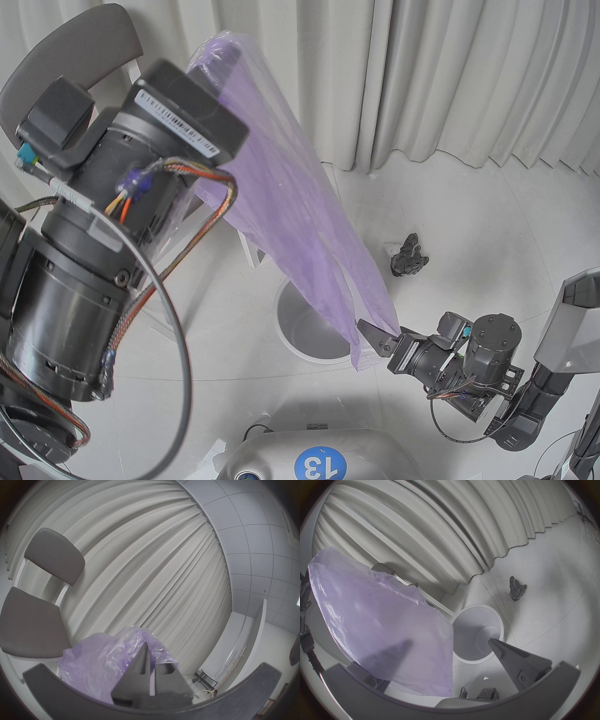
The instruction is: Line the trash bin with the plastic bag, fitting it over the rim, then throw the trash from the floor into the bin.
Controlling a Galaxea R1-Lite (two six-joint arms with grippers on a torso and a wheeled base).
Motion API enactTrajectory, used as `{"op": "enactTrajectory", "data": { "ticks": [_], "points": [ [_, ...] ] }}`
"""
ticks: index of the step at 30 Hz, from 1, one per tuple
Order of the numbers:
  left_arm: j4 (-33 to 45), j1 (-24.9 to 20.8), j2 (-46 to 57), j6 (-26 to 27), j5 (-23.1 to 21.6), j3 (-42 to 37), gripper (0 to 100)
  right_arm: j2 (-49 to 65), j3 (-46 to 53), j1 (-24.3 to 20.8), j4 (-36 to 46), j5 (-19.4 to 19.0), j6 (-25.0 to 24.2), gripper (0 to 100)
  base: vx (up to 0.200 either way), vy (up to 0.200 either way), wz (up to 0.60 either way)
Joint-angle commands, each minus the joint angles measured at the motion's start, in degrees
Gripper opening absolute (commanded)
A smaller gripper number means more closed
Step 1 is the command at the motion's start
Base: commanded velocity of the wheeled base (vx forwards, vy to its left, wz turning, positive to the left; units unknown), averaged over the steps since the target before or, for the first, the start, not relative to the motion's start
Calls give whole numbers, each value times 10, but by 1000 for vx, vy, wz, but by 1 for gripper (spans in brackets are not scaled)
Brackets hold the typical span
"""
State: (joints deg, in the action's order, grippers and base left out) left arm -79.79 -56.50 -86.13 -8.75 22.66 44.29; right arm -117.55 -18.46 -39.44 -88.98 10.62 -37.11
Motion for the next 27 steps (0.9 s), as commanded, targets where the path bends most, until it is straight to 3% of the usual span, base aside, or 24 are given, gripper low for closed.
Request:
{"op": "enactTrajectory", "data": {
  "ticks": [1,4,5,21,27],
  "points": [
    [0,0,1,0,0,0,0,0,3,-1,-8,-1,1,100,0,0,0],
    [0,0,0,0,-1,-1,0,0,5,-6,-8,0,3,100,0,0,0],
    [0,0,1,0,-1,-1,0,0,5,-6,-8,-1,3,0,0,0,0],
    [3,1,4,0,-2,-7,0,20,11,-5,-8,-5,12,0,0,0,0],
    [16,6,8,2,-6,-28,0,58,32,1,-7,-5,55,0,0,0,0]
  ]
}}
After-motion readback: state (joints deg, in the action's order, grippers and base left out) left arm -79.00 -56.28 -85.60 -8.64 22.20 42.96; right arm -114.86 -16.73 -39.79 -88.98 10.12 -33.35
